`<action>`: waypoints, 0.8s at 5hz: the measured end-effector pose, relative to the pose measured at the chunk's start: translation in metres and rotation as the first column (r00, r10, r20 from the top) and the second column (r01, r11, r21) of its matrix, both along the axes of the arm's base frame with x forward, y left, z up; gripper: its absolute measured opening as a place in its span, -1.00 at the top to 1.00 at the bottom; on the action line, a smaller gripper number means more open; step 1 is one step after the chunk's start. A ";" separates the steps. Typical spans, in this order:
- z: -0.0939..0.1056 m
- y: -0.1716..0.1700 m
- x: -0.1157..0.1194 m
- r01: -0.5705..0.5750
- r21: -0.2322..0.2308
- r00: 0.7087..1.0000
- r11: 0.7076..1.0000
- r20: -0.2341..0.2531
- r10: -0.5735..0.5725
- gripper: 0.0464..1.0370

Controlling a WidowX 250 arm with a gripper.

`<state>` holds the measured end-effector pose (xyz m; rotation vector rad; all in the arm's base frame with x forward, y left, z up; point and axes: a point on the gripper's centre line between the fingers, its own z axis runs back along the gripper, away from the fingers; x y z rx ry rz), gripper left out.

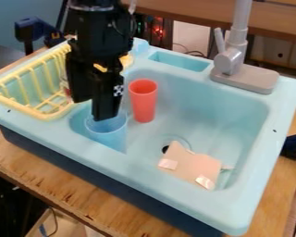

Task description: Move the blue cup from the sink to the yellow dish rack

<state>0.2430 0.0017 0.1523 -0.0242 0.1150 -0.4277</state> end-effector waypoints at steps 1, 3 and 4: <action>-0.005 0.001 0.007 -0.022 0.014 1.000 1.000 -0.006 0.022 -0.93; -0.009 0.000 0.012 -0.028 0.047 0.999 0.998 -0.027 0.029 -0.93; -0.008 -0.001 0.011 -0.018 0.062 0.999 0.998 -0.030 0.020 -0.93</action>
